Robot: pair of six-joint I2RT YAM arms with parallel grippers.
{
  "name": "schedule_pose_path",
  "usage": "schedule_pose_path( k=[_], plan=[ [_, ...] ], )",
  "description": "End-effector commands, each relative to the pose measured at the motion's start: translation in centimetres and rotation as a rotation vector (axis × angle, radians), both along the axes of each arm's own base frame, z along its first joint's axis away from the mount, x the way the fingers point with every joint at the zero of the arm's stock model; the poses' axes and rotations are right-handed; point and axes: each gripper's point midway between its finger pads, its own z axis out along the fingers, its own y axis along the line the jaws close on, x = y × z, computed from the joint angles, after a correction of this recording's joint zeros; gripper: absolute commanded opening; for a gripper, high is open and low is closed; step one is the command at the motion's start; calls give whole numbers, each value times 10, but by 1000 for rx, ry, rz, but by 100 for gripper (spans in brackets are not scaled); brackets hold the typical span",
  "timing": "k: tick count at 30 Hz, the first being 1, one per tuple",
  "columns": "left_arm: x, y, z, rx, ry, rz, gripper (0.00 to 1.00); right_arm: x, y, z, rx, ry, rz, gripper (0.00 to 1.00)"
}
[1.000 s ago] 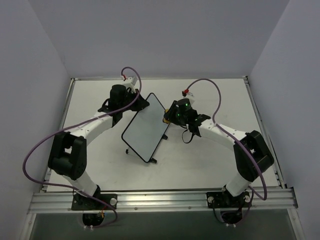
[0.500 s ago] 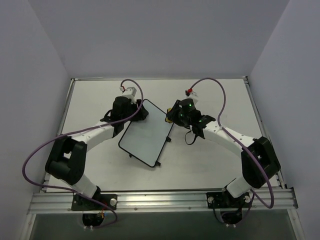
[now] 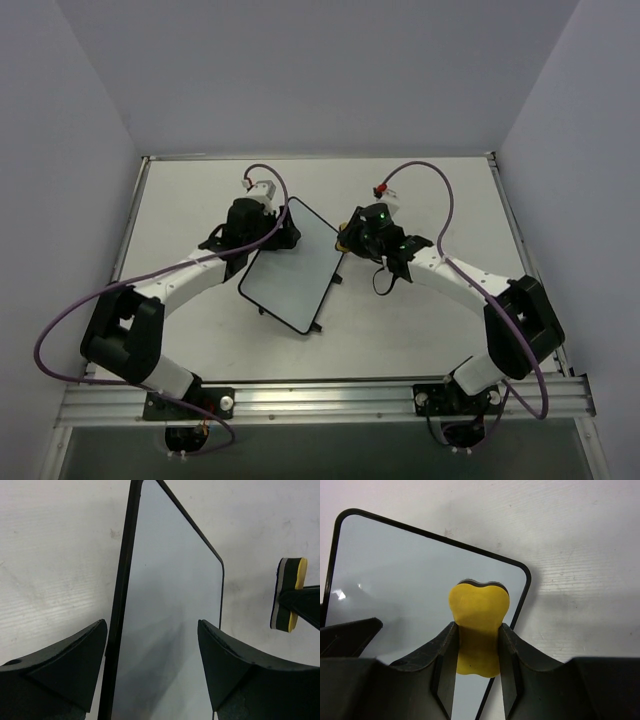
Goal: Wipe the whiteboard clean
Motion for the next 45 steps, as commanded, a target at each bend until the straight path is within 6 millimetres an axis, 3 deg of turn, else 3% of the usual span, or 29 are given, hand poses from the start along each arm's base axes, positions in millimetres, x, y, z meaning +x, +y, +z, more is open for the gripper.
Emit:
schedule_pose_path(
  k=[1, 8, 11, 17, 21, 23, 24, 25, 27, 29, 34, 37, 39, 40, 42, 43, 44, 45],
  plan=[
    [-11, 6, 19, 25, 16, 15, 82, 0, -13, 12, -13, -35, -36, 0],
    [-3, 25, 68, 16, -79, 105, 84, -5, -24, 5, -30, -20, -53, 0],
    [-2, 27, 74, 28, -76, 107, 84, -7, -25, 2, -29, -12, -47, 0],
    [-9, 56, 72, 69, -53, 227, 78, -12, -14, 3, -31, -11, -16, 0],
    [-23, 66, 64, 56, -29, 243, 73, -22, 20, 18, -32, -41, 36, 0],
    [-29, 69, 64, 12, -25, 253, 70, -33, 45, 19, -29, -39, 81, 0],
    [-34, 72, 53, 2, -10, 256, 68, -33, 56, 21, -24, -41, 96, 0],
    [-38, 74, 58, -35, -21, 264, 66, -41, 70, 21, -22, -43, 127, 0],
    [-49, 73, 46, -70, -4, 245, 61, -48, 87, 16, -25, -32, 155, 0],
    [-58, 75, 49, -111, -14, 245, 60, -56, 108, 22, -21, -48, 187, 0],
    [-78, 82, 34, -161, 0, 244, 54, -67, 144, 17, -30, -33, 241, 0],
    [-85, 85, 39, -186, -16, 239, 47, -71, 160, 19, -36, -34, 262, 0],
    [-87, 85, 37, -187, -13, 235, 41, -72, 170, 24, -36, -46, 268, 0],
    [-88, 86, 37, -190, -15, 235, 31, -73, 173, 28, -34, -46, 267, 0],
    [-90, 80, 39, -207, -13, 203, 21, -74, 174, 23, -51, -38, 261, 0],
    [-91, 79, 40, -213, -16, 194, 9, -74, 174, 22, -52, -35, 254, 0],
    [-91, 78, 41, -215, -17, 191, 3, -75, 175, 22, -39, -30, 245, 0],
    [-90, 78, 42, -215, -20, 187, 2, -76, 176, 24, -24, -34, 241, 0]
  ],
)
